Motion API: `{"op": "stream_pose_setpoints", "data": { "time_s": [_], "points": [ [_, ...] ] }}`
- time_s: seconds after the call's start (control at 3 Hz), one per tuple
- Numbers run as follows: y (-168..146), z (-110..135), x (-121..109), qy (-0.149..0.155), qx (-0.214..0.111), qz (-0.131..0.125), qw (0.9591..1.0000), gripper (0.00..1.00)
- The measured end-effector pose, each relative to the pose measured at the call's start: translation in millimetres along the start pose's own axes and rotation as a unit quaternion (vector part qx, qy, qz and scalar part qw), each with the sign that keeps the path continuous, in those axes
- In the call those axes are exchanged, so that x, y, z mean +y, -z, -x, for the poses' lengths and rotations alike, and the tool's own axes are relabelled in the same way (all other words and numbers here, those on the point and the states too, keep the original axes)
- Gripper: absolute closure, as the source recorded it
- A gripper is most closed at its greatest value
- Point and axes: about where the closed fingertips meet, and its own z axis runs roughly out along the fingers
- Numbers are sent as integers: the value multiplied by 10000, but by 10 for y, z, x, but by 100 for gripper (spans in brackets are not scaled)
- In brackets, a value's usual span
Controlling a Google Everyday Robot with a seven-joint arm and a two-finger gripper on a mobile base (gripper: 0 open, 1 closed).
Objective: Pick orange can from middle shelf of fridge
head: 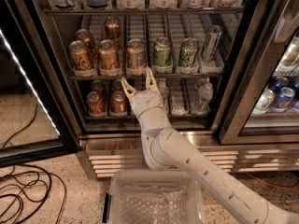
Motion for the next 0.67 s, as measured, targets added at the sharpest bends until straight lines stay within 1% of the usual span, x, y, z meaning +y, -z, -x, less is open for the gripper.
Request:
{"op": "stream_pose_setpoints", "data": {
  "time_s": [0.33, 0.67],
  "points": [
    [-101, 2, -15, 0, -3, -182, 9998, 36],
    [-233, 1, -16, 0, 29, -209, 9998, 31]
  ]
}}
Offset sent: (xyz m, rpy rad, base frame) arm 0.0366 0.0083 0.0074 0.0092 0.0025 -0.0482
